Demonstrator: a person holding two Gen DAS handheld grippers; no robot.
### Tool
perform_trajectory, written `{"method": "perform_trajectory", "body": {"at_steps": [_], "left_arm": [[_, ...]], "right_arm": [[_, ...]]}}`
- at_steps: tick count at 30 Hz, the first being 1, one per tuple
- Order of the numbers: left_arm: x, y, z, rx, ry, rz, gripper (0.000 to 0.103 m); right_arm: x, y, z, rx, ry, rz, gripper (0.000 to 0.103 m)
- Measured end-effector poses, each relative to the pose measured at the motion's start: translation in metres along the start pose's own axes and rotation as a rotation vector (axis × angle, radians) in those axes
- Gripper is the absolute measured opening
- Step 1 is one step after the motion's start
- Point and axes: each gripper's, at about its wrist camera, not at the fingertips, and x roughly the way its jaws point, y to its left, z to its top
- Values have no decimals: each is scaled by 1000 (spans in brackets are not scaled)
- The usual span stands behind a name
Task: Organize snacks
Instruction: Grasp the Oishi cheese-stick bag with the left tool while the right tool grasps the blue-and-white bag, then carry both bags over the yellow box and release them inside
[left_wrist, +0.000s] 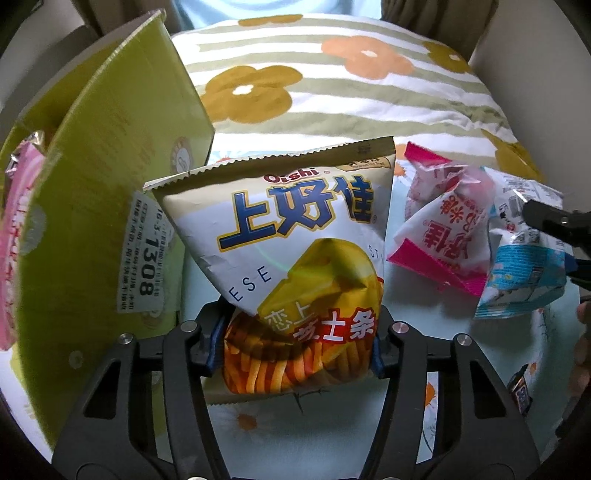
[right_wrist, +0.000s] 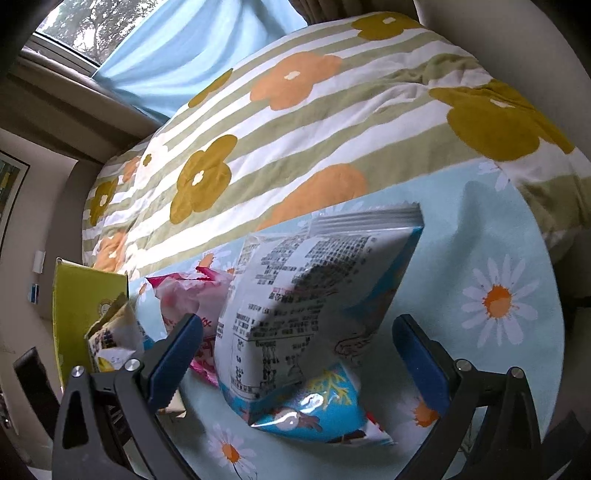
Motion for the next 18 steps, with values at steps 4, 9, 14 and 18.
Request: {"method": "perform_trajectory", "body": {"at_steps": [4, 9, 14, 18], "left_arm": [[-10, 1, -1, 6, -20, -10, 53], [-26, 1, -5, 26, -53, -16, 53], [-48, -1, -9, 40, -90, -30, 53], [-70, -1, -12, 41, -124, -55, 53]], "right_arm": [[2, 3, -4, -13, -2, -13, 79], [-2, 5, -11, -28, -27, -18, 61], [-19, 4, -19, -29, -76, -7, 58], [-47, 8, -26, -59, -122, -9, 58]]}}
